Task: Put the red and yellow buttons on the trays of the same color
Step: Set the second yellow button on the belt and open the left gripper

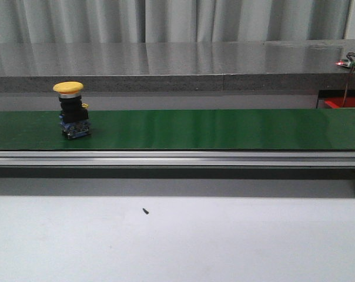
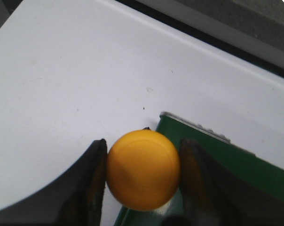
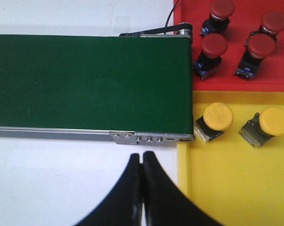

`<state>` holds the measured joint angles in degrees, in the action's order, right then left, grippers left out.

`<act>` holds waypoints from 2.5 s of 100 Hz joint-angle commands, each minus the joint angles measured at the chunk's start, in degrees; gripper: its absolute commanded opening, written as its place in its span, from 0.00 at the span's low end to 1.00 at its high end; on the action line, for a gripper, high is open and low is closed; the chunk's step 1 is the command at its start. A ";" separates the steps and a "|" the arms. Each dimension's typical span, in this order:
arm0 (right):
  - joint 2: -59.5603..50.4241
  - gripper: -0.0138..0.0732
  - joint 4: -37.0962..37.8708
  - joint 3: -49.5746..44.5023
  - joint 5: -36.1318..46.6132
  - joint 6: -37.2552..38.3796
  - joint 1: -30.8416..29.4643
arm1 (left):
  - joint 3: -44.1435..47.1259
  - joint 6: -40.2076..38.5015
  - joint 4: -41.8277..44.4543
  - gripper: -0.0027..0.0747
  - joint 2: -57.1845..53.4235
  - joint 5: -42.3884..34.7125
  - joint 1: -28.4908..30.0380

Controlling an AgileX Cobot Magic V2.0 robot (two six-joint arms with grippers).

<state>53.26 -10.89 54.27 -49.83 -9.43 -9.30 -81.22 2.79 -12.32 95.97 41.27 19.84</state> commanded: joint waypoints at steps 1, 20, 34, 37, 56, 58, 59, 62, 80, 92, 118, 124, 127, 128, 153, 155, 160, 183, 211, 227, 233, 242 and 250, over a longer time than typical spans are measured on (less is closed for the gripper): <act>-0.93 0.04 -0.86 1.39 2.91 -0.62 -0.05 | -1.91 2.54 -0.54 0.13 -4.97 2.29 -1.00; -0.93 0.04 -0.86 1.39 2.91 -0.62 -0.05 | -1.91 5.74 -0.30 0.13 -6.60 7.86 -4.69; -0.93 0.04 -0.86 1.39 2.91 -0.62 -0.05 | -1.79 5.85 1.72 0.13 -6.19 9.28 -9.33; -0.93 0.04 -0.86 1.39 2.91 -0.62 -0.05 | -1.79 5.85 1.95 0.13 -5.90 9.37 -10.49; -0.93 0.04 -0.86 1.39 2.91 -0.62 -0.05 | -1.79 5.85 2.05 0.13 -3.39 8.63 -14.31; -0.93 0.04 -0.86 1.39 2.91 -0.62 -0.05 | -1.79 5.85 2.05 0.13 -2.90 8.63 -14.53; -0.93 0.04 -0.86 1.39 2.91 -0.62 -0.05 | -1.79 5.85 2.05 0.13 -2.77 8.63 -14.48; -0.93 0.04 -0.86 1.39 2.91 -0.62 -0.05 | -1.79 5.85 2.05 0.13 -2.27 8.63 -14.62; -0.93 0.04 -0.86 1.39 2.91 -0.62 -0.05 | -1.79 5.85 1.94 0.13 -0.01 8.74 -14.62; -0.93 0.04 -0.86 1.39 2.91 -0.62 -0.05 | -1.79 5.85 1.94 0.14 0.10 8.23 -14.62; -0.93 0.04 -0.86 1.39 2.91 -0.62 -0.05 | -1.79 5.85 1.94 0.28 0.10 8.21 -14.62; -0.93 0.04 -0.86 1.39 2.91 -0.62 -0.05 | -1.79 5.85 1.94 0.34 0.10 8.21 -14.62; -0.93 0.04 -0.86 1.39 2.91 -0.62 -0.05 | -1.79 5.85 1.94 0.38 0.10 8.21 -14.62; -0.93 0.04 -0.86 1.39 2.91 -0.62 -0.05 | -1.79 5.85 1.94 0.40 0.10 8.21 -14.62; -0.93 0.04 -0.86 1.39 2.91 -0.62 -0.05 | -1.79 5.85 1.45 0.70 -0.01 8.30 -14.62; -0.93 0.04 -0.86 1.39 2.91 -0.62 -0.05 | -1.79 5.85 1.26 0.70 -0.13 8.30 -14.62; -0.93 0.04 -0.86 1.39 2.91 -0.62 -0.05 | -1.79 5.85 1.08 0.70 -0.37 8.30 -14.62; -0.93 0.04 -0.86 1.39 2.91 -0.62 -0.05 | -1.89 6.17 -1.08 0.70 -4.77 8.80 -14.62; -0.93 0.04 -0.86 1.39 2.91 -0.62 -0.05 | -1.78 7.52 -3.63 0.48 -13.91 13.11 -14.70; -0.93 0.04 -0.86 1.39 2.91 -0.62 -0.05 | 0.41 7.63 -4.18 0.11 -19.48 14.21 -15.37; -0.93 0.04 -0.86 1.39 2.91 -0.62 -0.05 | 2.16 7.93 -4.18 0.01 -21.84 14.21 -16.10; -0.93 0.04 -0.86 1.39 2.91 -0.62 -0.05 | 5.05 8.16 -4.18 0.01 -24.88 14.21 -17.56; -0.93 0.04 -0.86 1.39 2.91 -0.62 -0.05 | 7.81 8.16 -4.18 0.01 -28.02 13.22 -18.99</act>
<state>53.26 -10.89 54.27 -49.83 -9.43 -9.30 -74.42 10.71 -14.99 72.29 57.67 2.36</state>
